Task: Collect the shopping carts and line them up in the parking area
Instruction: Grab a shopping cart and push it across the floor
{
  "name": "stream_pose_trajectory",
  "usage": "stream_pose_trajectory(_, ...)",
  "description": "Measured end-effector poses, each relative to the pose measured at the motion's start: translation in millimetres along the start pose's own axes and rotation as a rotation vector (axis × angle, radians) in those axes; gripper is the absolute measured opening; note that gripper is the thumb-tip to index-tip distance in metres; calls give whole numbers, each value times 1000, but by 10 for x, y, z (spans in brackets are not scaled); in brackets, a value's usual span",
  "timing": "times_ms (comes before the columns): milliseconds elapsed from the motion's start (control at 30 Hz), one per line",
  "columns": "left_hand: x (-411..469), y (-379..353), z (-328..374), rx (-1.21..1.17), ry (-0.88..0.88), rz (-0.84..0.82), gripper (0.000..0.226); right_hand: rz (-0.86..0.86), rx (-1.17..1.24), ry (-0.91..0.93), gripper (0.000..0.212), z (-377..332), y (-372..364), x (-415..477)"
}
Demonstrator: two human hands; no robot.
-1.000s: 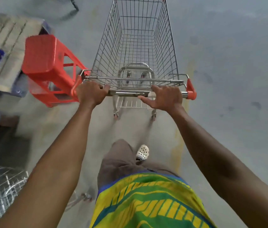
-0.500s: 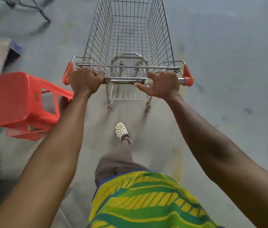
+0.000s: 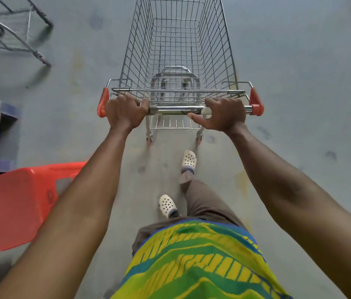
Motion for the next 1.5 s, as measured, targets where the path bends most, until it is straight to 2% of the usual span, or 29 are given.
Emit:
stream_pose_trajectory(467, 3091, 164, 927, -74, -38, 48, 60, 47, 34, 44, 70, 1734, -944, 2855)
stream_pose_trajectory(600, 4111, 266, 1102, -78, -34, 76, 66, 47, 37, 28, 73, 2139, -1268, 3765)
stream_pose_trajectory(767, 5386, 282, 1229, -21, 2, 6, 71, 18, 32, 27, 73, 2534, -1569, 4802)
stream_pose_trajectory(1033, 7257, 435, 1541, -11, 35, 68, 59, 90, -13, 11, 69, 3216, -2096, 6388)
stream_pose_trajectory(1167, 8187, 565, 1768, -49, -22, 49, 51, 48, -16, -6, 66, 3549, -2348, 7195)
stream_pose_trajectory(1333, 9418, 661, 2021, -64, -58, 5, 60, 59, -45, -39, 63, 4025, -2614, 8215)
stream_pose_trajectory(1500, 10621, 801, 2298, -75, -144, -57, 54, 46, -67, -100, 67, 4497, -2916, 9157)
Point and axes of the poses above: each hand's wrist, its own x-axis towards the middle knuckle, its own y-axis out of the back of the hand, z = x × y, the point moved 4 cm from there along x, towards the middle knuckle, and after that the axes turned 3 degrees about -z, right-handed, at the moved point
